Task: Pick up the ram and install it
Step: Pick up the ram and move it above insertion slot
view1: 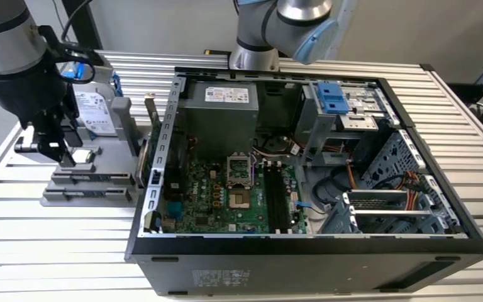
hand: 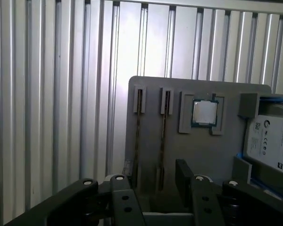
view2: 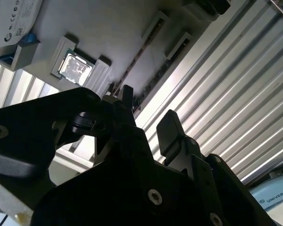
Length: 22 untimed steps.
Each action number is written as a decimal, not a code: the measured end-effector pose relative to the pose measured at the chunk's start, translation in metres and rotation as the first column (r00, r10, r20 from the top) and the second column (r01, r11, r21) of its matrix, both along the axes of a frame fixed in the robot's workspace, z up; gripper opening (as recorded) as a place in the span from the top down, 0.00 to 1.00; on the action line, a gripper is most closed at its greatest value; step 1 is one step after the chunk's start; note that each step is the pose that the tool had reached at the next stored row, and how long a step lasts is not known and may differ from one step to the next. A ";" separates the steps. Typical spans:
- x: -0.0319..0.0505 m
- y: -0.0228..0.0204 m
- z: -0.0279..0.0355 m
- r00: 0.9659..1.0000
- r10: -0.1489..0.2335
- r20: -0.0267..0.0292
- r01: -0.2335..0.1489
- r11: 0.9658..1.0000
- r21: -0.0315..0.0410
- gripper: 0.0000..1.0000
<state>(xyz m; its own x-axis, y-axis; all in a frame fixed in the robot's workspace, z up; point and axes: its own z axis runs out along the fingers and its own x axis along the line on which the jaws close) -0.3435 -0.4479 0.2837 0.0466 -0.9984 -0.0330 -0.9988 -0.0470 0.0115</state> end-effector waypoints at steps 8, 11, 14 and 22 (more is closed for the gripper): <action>-0.0013 -0.0001 -0.0144 1.000 -0.010 0.000 0.010 1.000 0.000 0.00; -0.0012 -0.0006 -0.0193 1.000 -0.011 0.000 0.011 1.000 0.000 0.00; -0.0012 -0.0019 -0.0241 1.000 -0.012 0.000 0.012 1.000 0.000 0.00; -0.0012 -0.0037 -0.0386 1.000 -0.014 0.000 0.014 1.000 0.000 0.00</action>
